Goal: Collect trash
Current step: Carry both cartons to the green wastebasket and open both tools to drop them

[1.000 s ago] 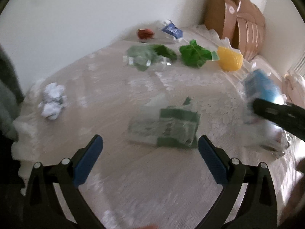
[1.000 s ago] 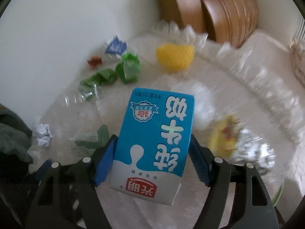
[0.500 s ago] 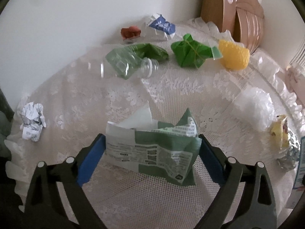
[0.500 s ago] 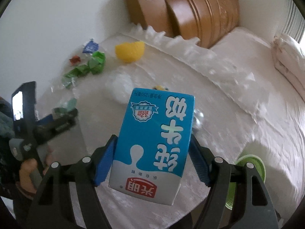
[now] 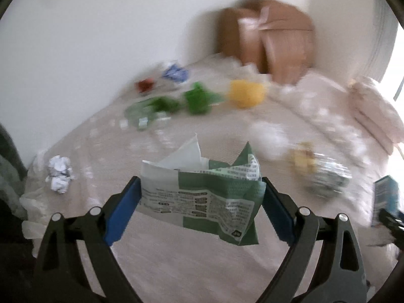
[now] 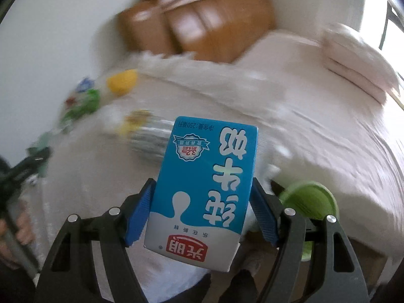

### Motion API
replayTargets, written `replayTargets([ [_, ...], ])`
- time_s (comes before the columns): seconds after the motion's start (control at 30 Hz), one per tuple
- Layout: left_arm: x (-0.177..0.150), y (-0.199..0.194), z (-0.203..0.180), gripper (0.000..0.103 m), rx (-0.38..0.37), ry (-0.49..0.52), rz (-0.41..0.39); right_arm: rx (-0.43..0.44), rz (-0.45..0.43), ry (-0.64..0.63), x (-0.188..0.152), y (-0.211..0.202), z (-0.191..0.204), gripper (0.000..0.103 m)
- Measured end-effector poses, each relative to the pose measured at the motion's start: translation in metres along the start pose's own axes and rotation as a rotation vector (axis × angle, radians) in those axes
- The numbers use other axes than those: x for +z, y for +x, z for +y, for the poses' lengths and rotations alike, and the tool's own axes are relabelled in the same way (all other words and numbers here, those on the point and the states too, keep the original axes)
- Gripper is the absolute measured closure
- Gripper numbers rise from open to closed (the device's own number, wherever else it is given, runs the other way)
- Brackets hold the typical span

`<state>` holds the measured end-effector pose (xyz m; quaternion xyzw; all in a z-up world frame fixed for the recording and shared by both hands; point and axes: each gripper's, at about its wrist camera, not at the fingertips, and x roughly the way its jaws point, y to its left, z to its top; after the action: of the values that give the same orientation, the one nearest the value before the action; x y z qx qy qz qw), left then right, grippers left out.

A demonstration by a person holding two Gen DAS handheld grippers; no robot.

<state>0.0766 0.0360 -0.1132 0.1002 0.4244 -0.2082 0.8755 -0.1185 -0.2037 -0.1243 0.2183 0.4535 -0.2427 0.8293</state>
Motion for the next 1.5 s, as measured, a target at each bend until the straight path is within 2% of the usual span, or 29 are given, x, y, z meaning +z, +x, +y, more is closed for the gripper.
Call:
replayTargets([
  [0.1, -0.006, -0.019, -0.041, 0.015, -0.066, 0.024, -0.006, -0.106, 0.03, 0.067, -0.019, 0.006, -0.056, 0.029],
  [0.17, -0.011, -0.031, -0.076, 0.015, -0.136, 0.043, -0.007, -0.194, 0.061, 0.092, -0.031, 0.021, -0.098, 0.029],
  [0.23, -0.015, -0.038, -0.116, 0.015, -0.179, 0.083, 0.002, -0.24, 0.099, 0.128, -0.039, 0.04, -0.134, 0.029],
  [0.4, -0.034, -0.049, -0.203, 0.015, -0.251, 0.188, 0.041, -0.244, 0.196, 0.222, -0.05, 0.09, -0.205, 0.027],
  [0.47, -0.04, -0.052, -0.231, 0.015, -0.269, 0.223, 0.063, -0.244, 0.241, 0.23, -0.05, 0.103, -0.225, 0.016],
  [0.53, -0.048, -0.055, -0.261, 0.015, -0.284, 0.259, 0.076, -0.264, 0.229, 0.216, -0.051, 0.097, -0.238, 0.006],
  [0.6, -0.052, -0.058, -0.284, 0.015, -0.287, 0.288, 0.076, -0.277, 0.206, 0.203, -0.05, 0.087, -0.246, 0.002],
  [0.93, -0.084, -0.061, -0.411, 0.014, -0.403, 0.42, 0.161, -0.353, 0.07, 0.166, -0.04, 0.005, -0.331, 0.002],
  [1.13, -0.094, -0.059, -0.454, 0.011, -0.43, 0.467, 0.208, -0.388, -0.002, 0.172, -0.042, -0.034, -0.364, 0.002],
  [1.2, -0.093, -0.06, -0.458, 0.008, -0.427, 0.464, 0.207, -0.389, -0.013, 0.182, -0.044, -0.04, -0.37, 0.002],
  [1.5, -0.091, -0.06, -0.464, 0.008, -0.421, 0.452, 0.201, -0.361, 0.008, 0.188, -0.047, -0.037, -0.377, 0.002],
])
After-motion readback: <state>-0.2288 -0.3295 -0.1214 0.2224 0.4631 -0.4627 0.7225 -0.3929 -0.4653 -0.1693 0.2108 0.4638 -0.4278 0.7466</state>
